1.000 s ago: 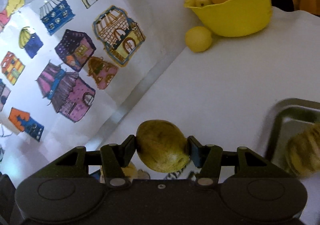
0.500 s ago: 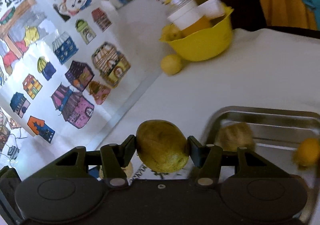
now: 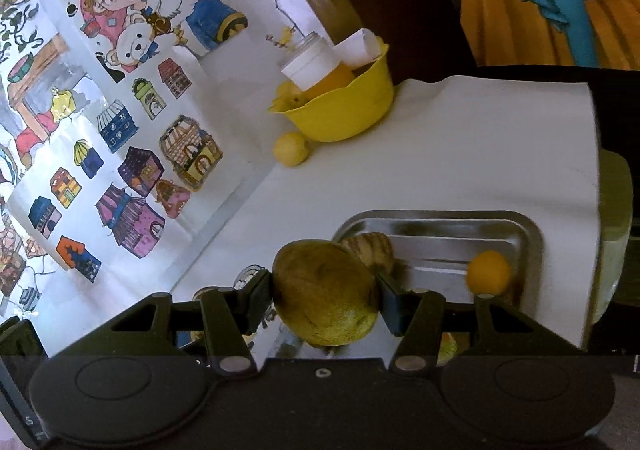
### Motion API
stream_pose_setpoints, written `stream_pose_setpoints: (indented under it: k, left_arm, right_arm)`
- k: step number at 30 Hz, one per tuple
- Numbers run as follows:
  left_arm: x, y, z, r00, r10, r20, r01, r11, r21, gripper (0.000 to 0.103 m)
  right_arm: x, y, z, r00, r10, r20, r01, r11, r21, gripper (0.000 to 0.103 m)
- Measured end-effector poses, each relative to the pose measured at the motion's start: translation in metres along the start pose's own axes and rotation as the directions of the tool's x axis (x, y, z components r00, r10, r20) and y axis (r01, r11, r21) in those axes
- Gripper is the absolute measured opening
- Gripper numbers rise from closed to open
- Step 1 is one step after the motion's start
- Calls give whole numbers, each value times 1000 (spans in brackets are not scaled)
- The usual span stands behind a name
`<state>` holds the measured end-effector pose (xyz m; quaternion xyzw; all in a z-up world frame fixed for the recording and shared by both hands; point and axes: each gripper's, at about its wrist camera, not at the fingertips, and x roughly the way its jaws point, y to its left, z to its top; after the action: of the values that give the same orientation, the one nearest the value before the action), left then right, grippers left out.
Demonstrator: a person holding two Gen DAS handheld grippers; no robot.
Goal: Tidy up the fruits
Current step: 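Carry pepino in left tool and pear in right tool over the metal tray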
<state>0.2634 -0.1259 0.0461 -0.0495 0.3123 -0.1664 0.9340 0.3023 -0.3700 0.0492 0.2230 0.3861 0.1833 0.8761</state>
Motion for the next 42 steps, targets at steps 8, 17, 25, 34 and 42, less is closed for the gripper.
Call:
stream_pose_setpoints:
  k: [8,17,25,34,42]
  left_arm:
    - [1,-29,-16,998,-61,-16,62,996,59,52]
    - [13,-46,-35,995,-81,-60,88,990,113,52]
    - [25,-53,-42,992,-100,-71,109,985,134,52]
    - [35,-58,-41,991,-104,-81,114,984,136,52]
    - [45,-65,-39,988,-107,-115,124,980,158,52]
  right_arm:
    - [-10,-15,1,1000,-11,11,12,1000,-5,58]
    - [13,-26,9,999,-45,25,46,996,-78,58]
    - [35,-49,8,997,-71,10,72,997,-40,58]
    - [52,-47,4,995,-98,-2,97,990,-102,58]
    - [58,-39,2,991,-134,13,134,964,-229,58]
